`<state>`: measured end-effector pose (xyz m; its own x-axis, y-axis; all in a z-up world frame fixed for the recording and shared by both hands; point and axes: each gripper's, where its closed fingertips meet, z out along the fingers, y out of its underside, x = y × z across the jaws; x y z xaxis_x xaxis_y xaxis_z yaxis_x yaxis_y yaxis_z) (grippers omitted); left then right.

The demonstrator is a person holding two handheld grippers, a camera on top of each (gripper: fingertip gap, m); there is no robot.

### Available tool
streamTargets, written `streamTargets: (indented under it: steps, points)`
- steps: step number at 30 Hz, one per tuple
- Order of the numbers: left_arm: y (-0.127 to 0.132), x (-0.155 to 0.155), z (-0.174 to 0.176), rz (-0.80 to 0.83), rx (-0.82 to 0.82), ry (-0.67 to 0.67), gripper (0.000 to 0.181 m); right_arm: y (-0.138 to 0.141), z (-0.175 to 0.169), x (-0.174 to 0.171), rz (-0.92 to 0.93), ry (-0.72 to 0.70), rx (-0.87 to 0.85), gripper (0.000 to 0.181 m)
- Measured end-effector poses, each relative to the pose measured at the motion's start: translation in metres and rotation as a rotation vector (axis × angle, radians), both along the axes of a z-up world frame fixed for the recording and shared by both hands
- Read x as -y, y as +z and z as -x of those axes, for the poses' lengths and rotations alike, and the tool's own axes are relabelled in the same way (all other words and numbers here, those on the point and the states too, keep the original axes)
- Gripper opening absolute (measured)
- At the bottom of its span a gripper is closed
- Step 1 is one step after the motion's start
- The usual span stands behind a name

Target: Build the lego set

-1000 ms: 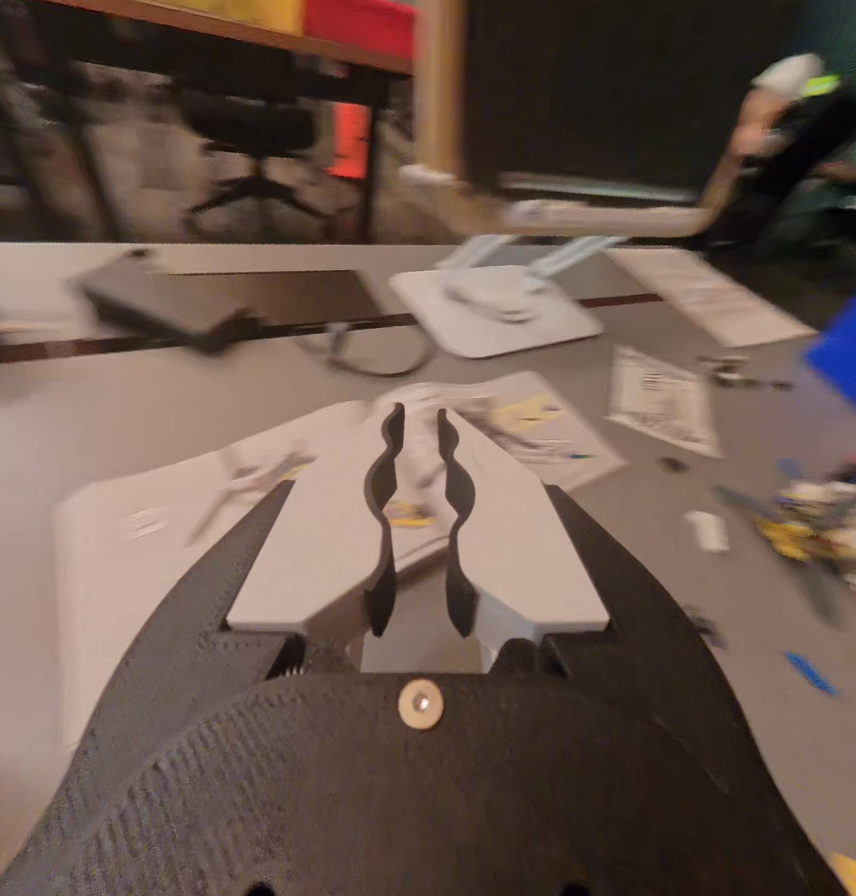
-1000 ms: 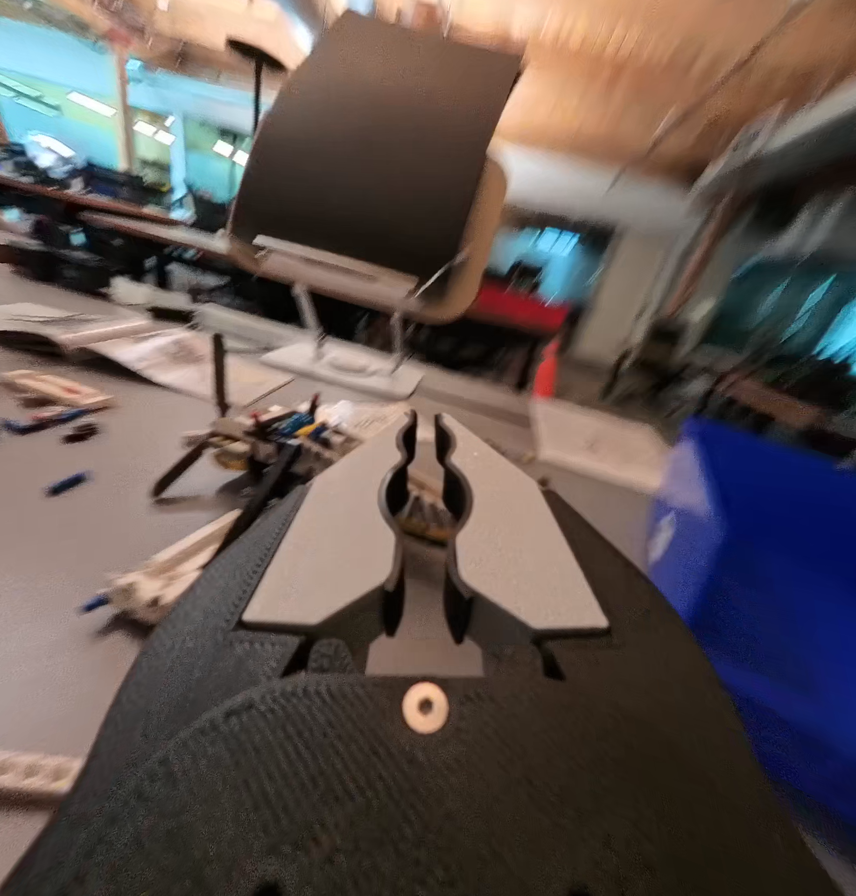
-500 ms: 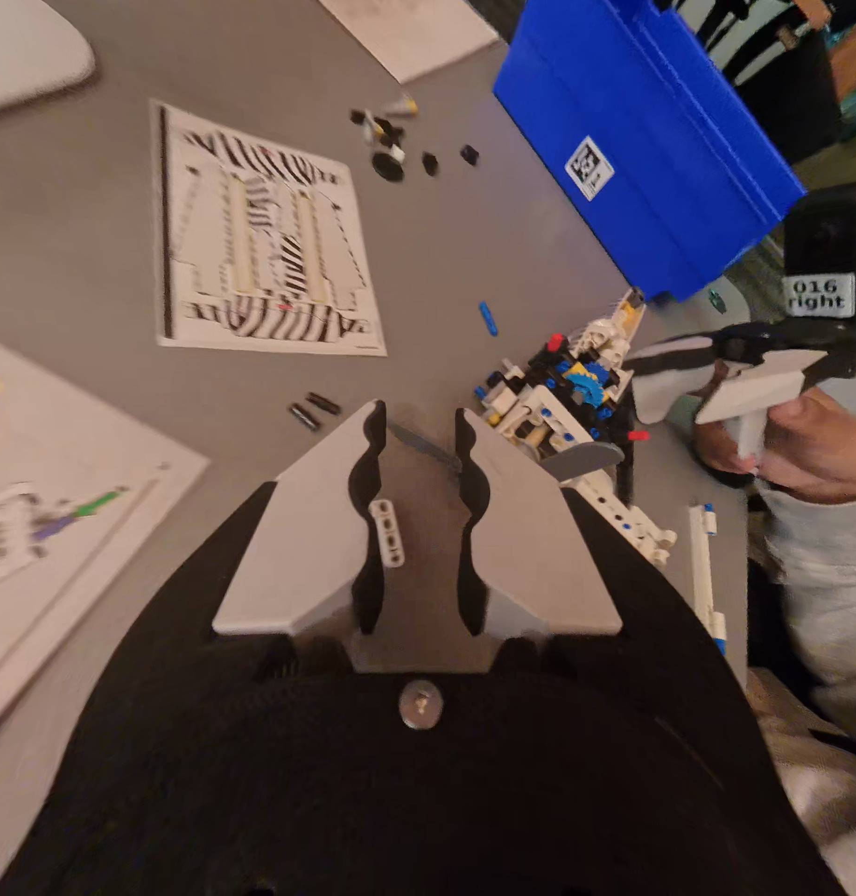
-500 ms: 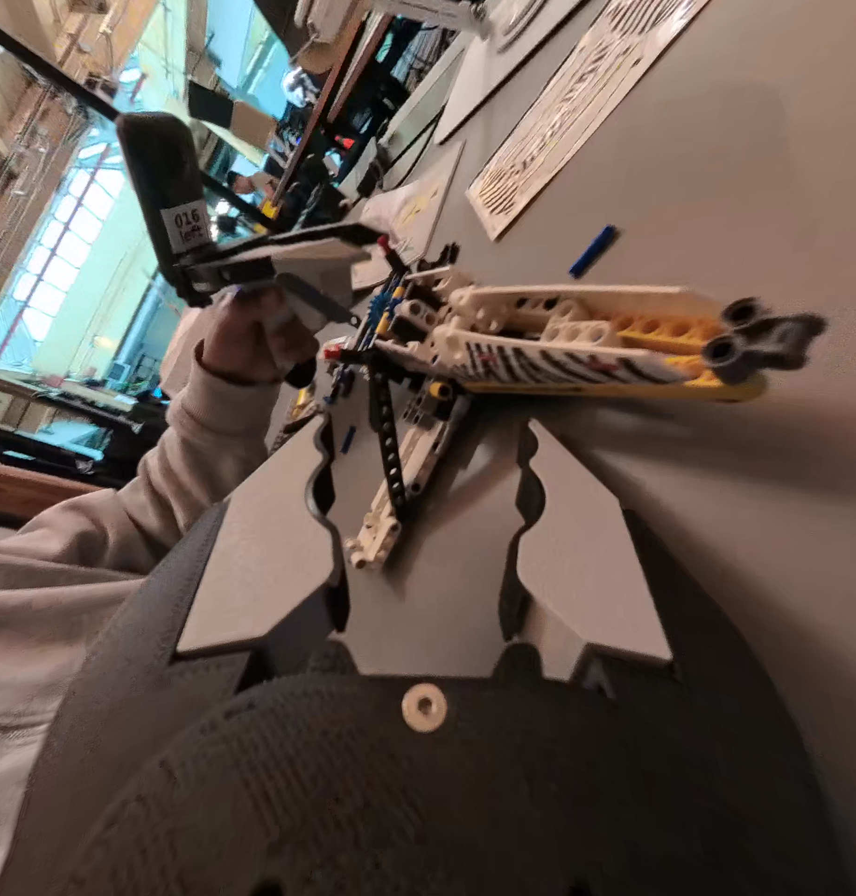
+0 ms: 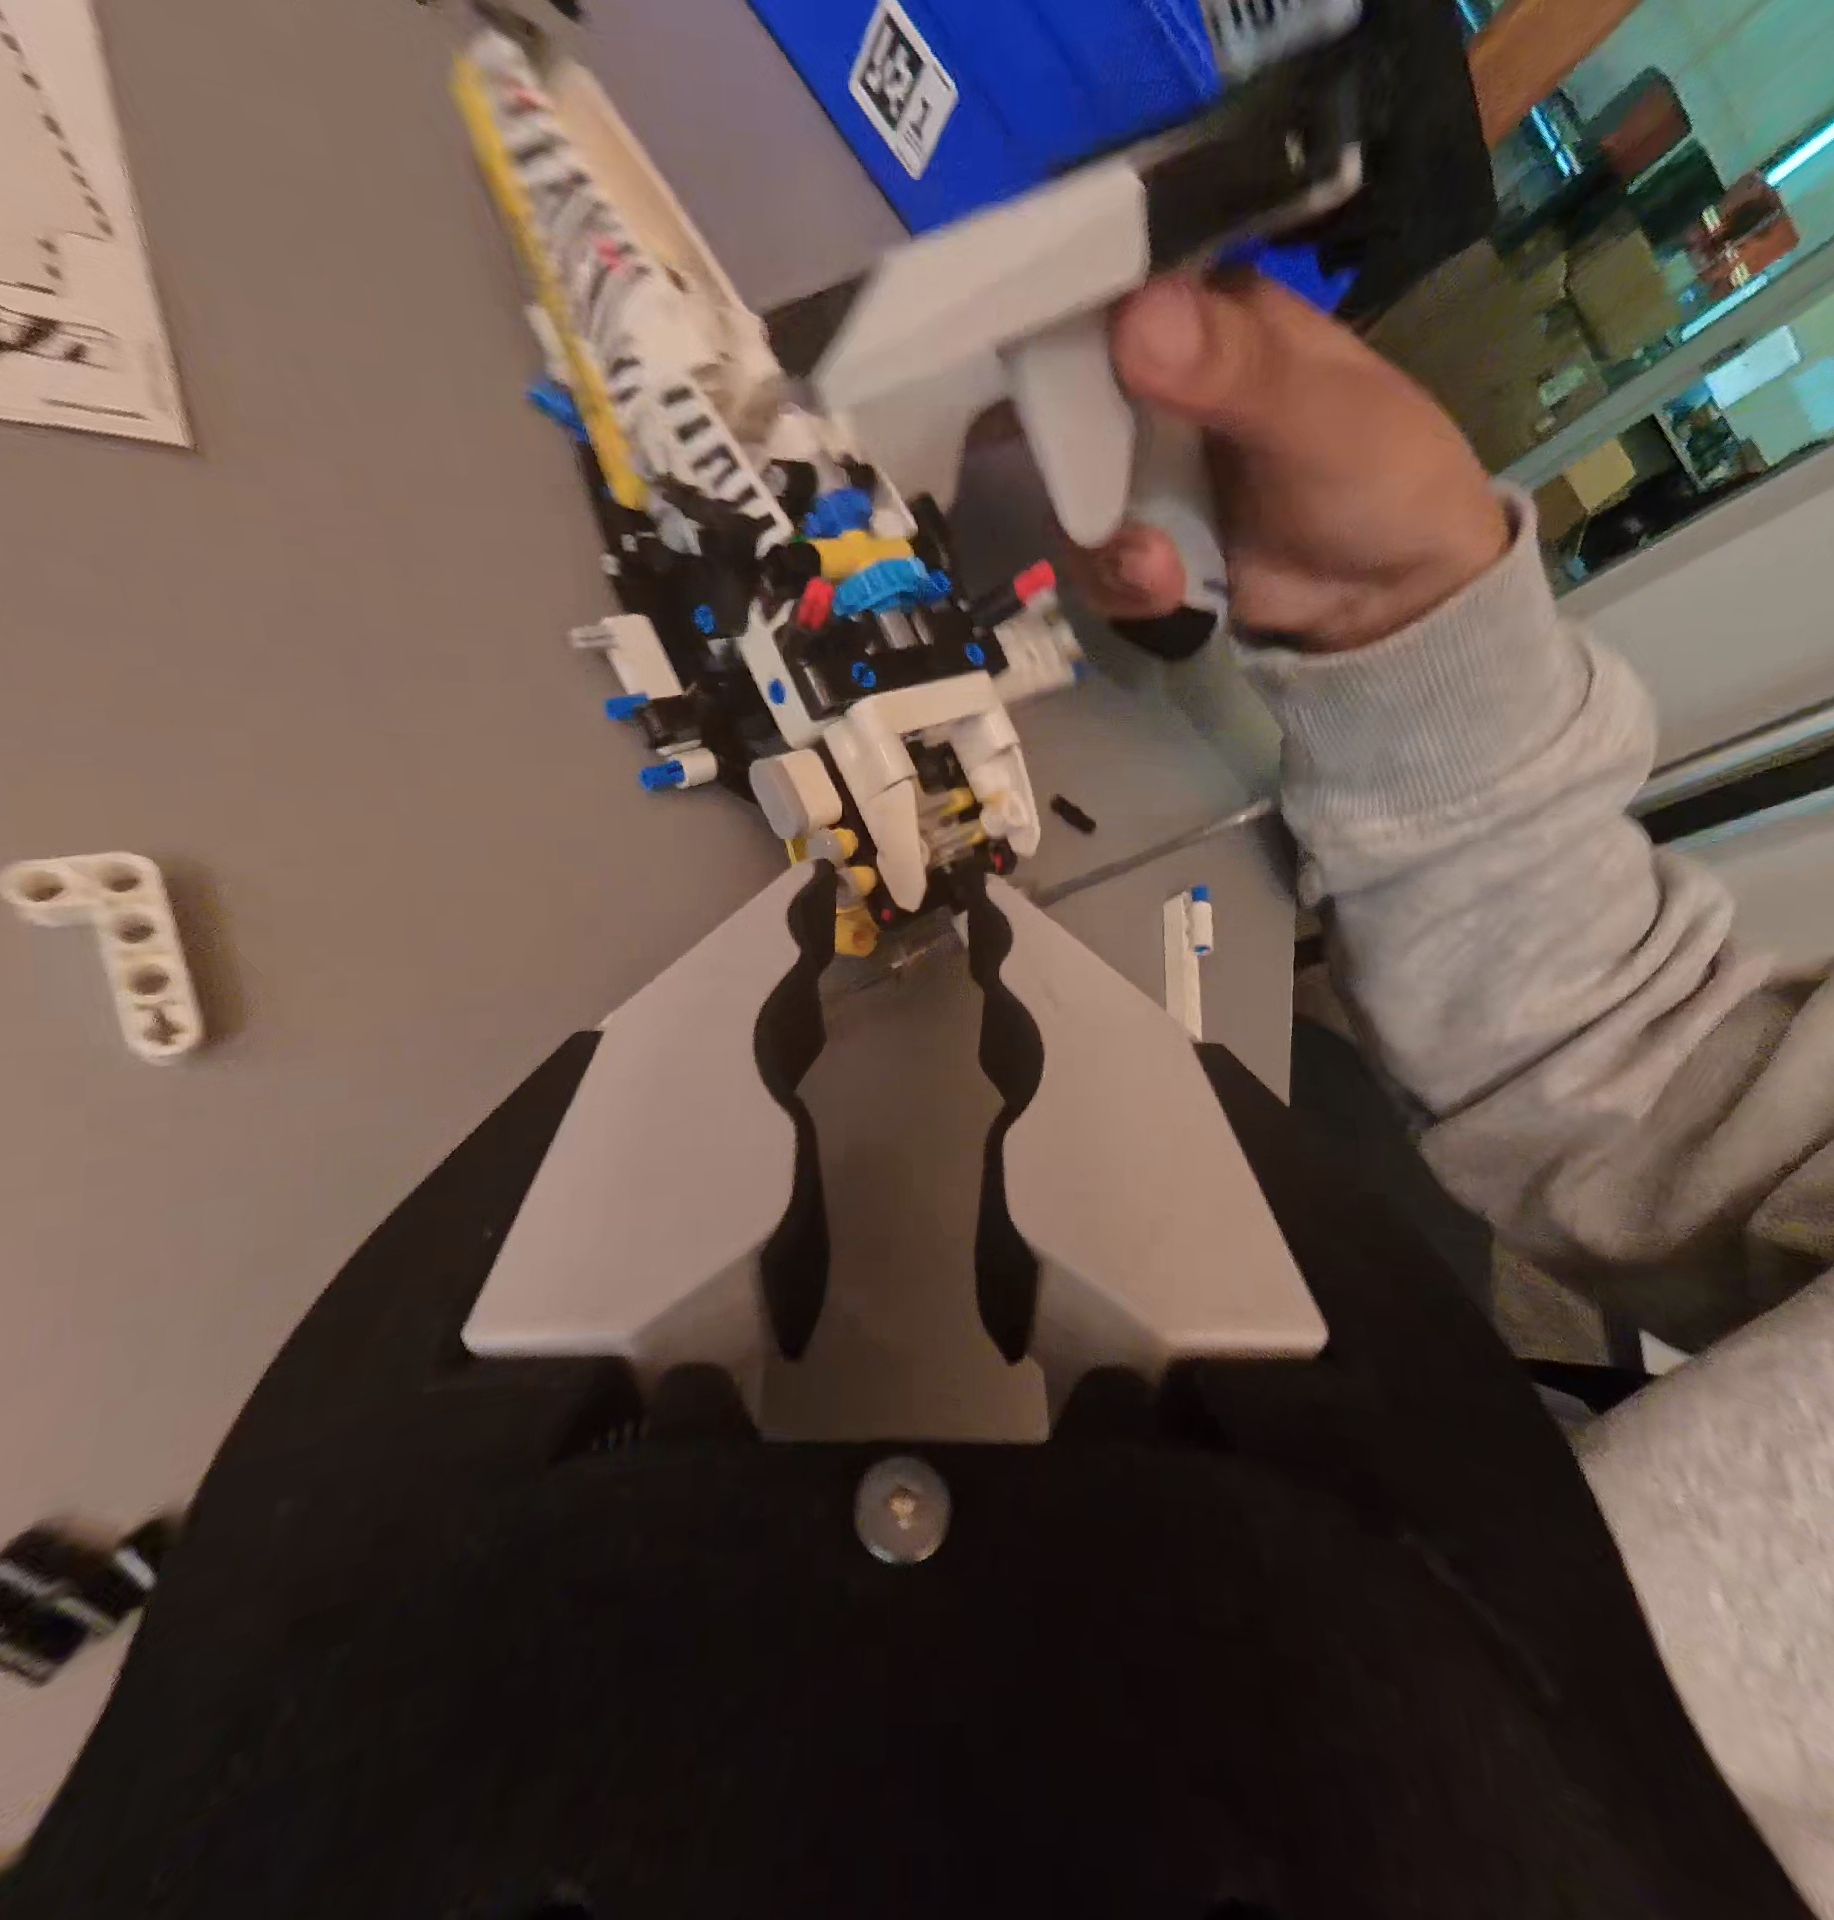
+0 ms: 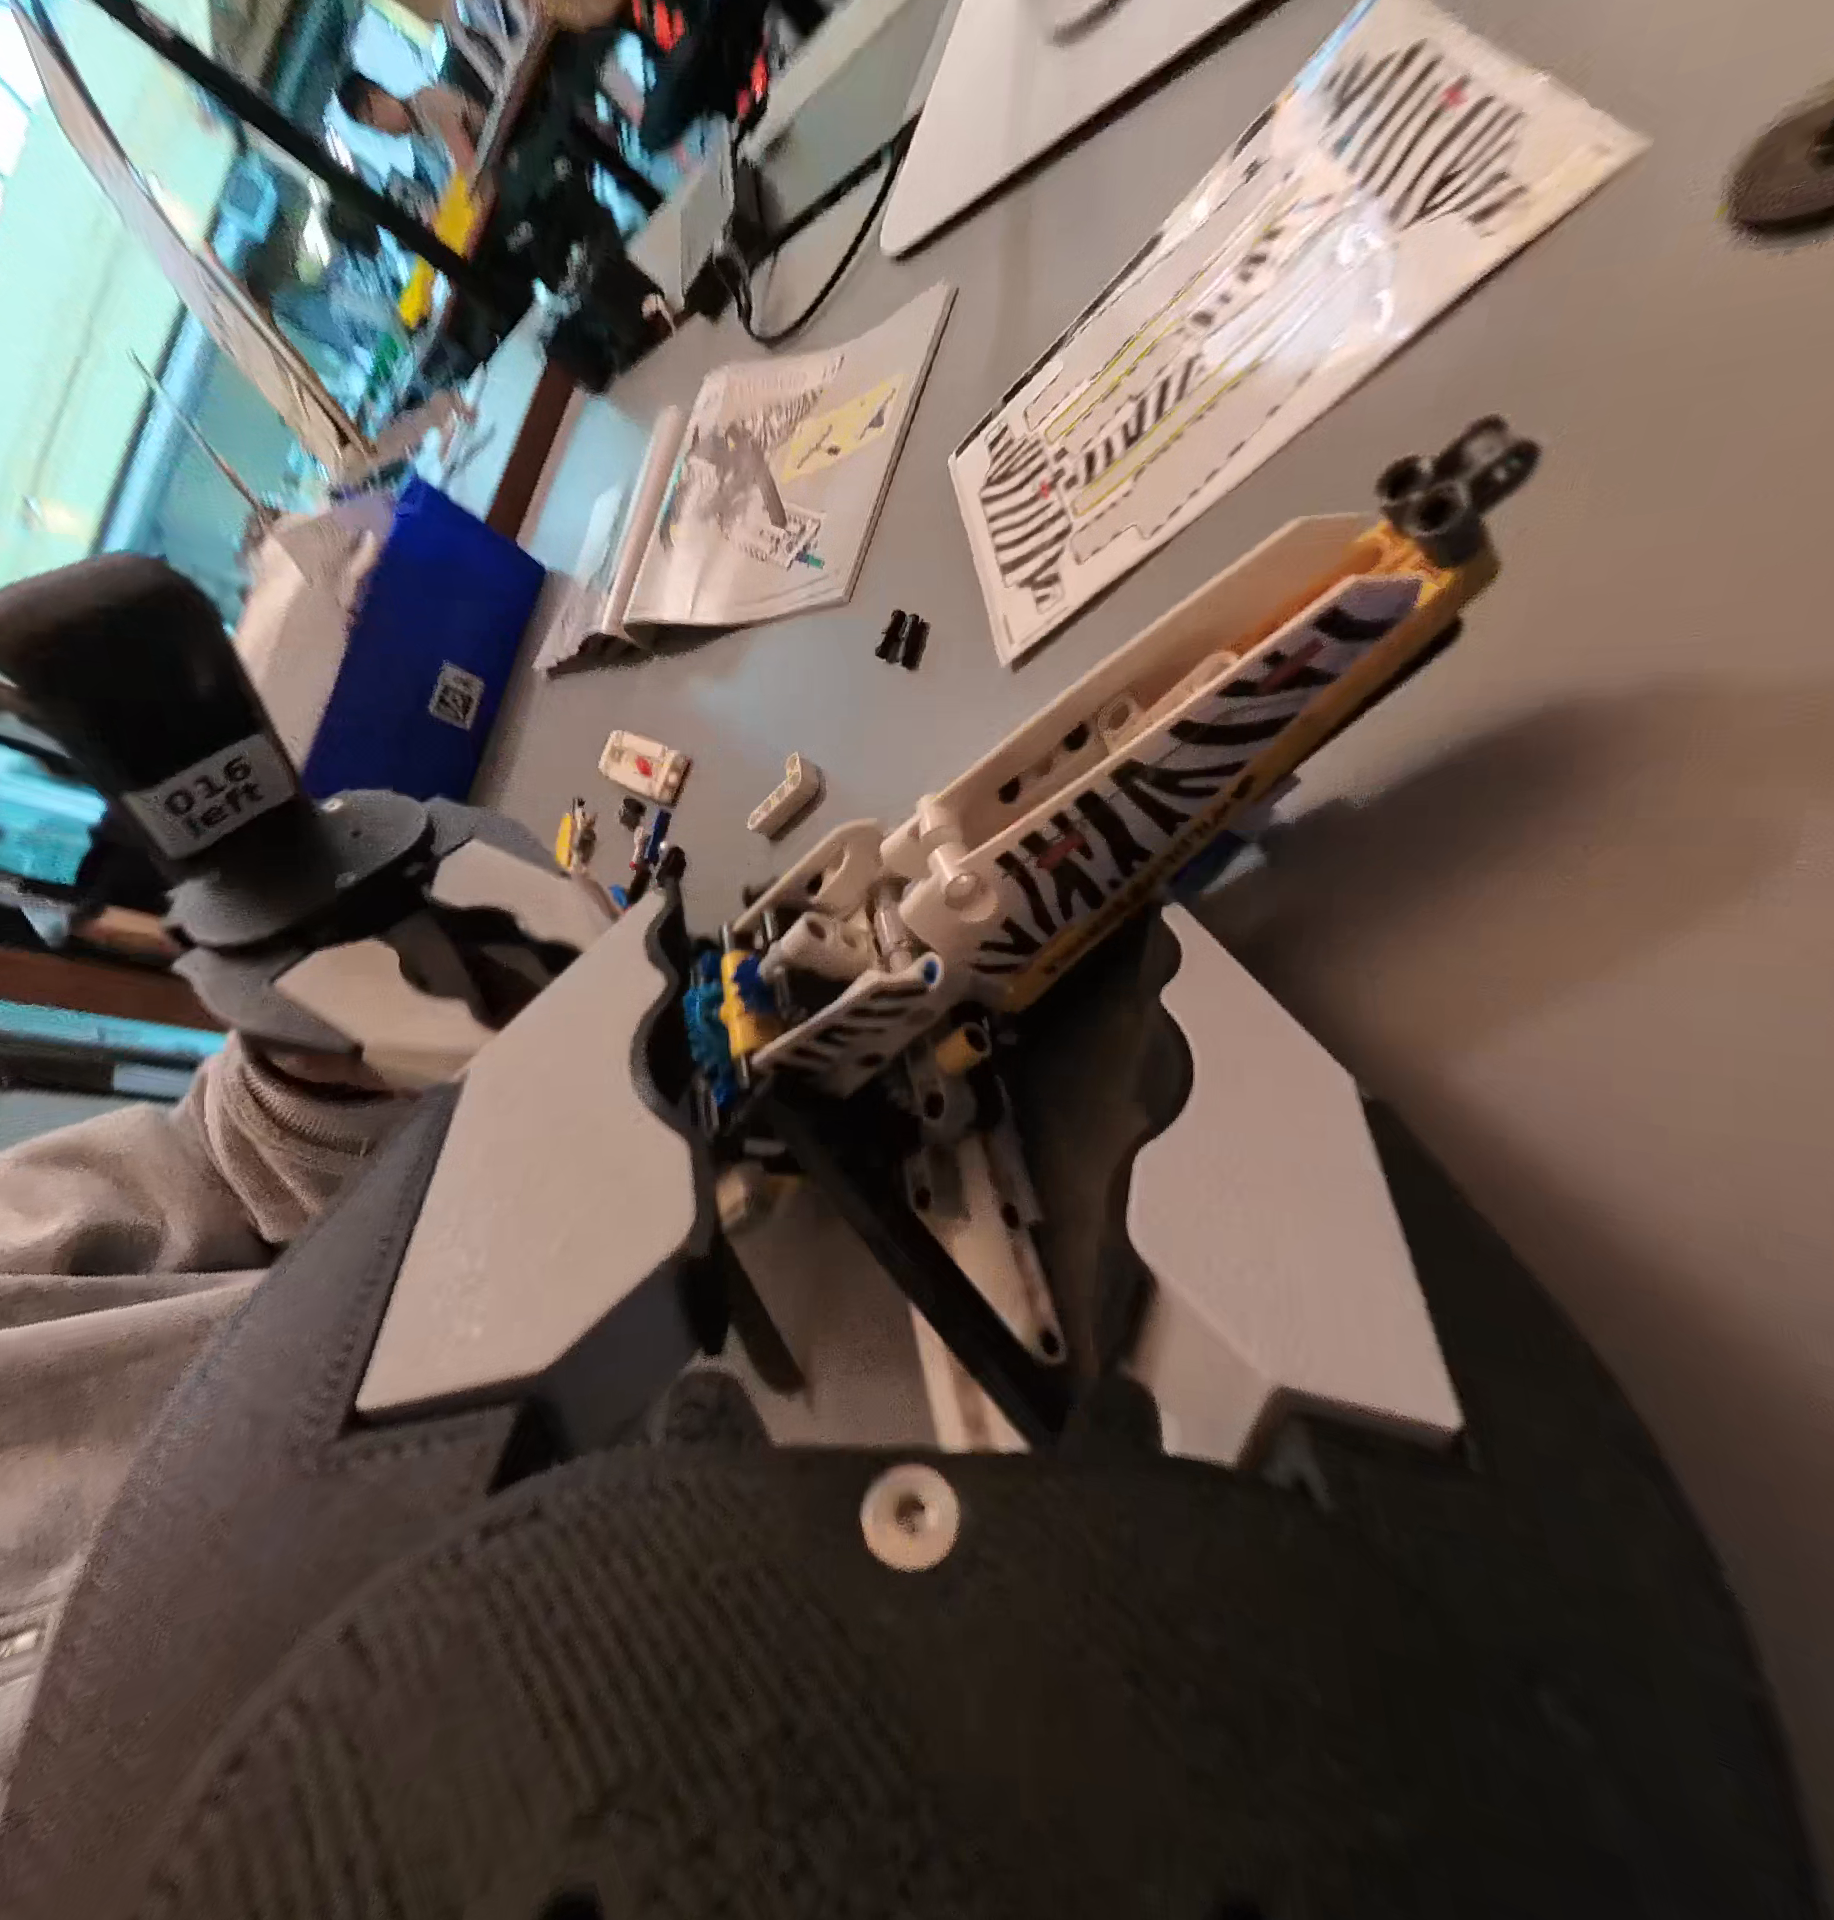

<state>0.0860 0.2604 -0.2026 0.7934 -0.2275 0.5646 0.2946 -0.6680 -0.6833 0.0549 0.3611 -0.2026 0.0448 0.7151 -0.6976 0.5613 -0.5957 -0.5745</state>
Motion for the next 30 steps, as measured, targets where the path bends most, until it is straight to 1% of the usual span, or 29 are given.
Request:
streamTargets:
  steps: [4,7,11,15,18,21,24,27,30]
  points:
    - [-0.008,0.006,-0.011,-0.003,-0.042,-0.012,0.025,-0.005,0.019,0.015,-0.075,0.13,0.113,0.082]
    - [-0.003,0.015,-0.009,-0.019,-0.013,0.002,0.025,-0.009,0.027,0.027,-0.157,0.199,0.181,0.08]
    - [0.008,0.028,0.012,-0.083,0.003,0.076,0.024,-0.015,0.033,0.042,-0.244,0.252,0.228,0.075]
    - [0.024,0.043,0.041,-0.174,0.025,0.176,0.024,-0.015,0.037,0.058,-0.259,0.294,0.225,0.076]
    - [0.029,0.055,0.058,-0.224,0.033,0.234,0.023,-0.014,0.036,0.072,-0.274,0.339,0.224,0.073]
    - [0.029,0.064,0.069,-0.249,0.032,0.275,0.023,-0.015,0.034,0.08,-0.317,0.365,0.246,0.072]
    - [0.03,0.067,0.072,-0.266,0.029,0.282,0.023,-0.015,0.032,0.085,-0.382,0.372,0.269,0.073]
    - [0.033,0.067,0.07,-0.285,0.028,0.279,0.023,-0.015,0.031,0.086,-0.442,0.359,0.276,0.073]
    - [0.032,0.067,0.067,-0.289,0.008,0.269,0.023,-0.013,0.03,0.087,-0.453,0.338,0.259,0.072]
